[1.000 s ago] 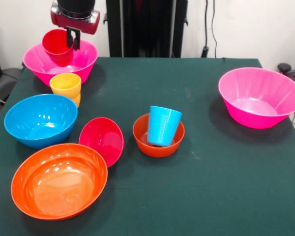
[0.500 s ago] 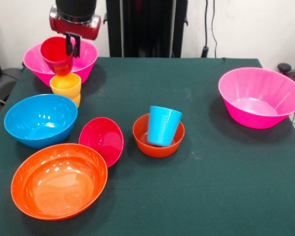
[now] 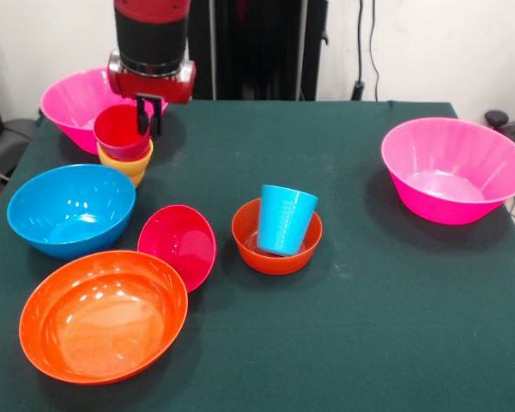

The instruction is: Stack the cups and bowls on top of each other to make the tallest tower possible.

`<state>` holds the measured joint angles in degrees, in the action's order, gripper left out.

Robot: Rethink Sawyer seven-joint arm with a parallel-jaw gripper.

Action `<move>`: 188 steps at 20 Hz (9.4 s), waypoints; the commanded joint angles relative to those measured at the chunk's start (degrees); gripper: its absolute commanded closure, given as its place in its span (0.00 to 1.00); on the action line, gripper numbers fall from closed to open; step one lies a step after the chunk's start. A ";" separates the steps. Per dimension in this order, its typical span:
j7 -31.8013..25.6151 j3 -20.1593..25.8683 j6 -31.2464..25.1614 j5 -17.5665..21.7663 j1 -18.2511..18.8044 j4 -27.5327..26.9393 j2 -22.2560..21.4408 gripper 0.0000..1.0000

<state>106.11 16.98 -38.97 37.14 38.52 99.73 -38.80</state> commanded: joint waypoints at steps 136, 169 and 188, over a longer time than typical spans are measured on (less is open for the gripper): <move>-7.83 -2.14 -17.68 4.93 -8.91 -6.78 -4.84 1.00; 12.11 -4.11 -23.15 -20.82 -20.41 -10.04 2.95 1.00; 11.11 -8.91 -19.75 -22.04 -27.51 -20.72 8.38 1.00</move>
<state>110.54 9.27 -62.82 12.19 11.06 84.98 -34.63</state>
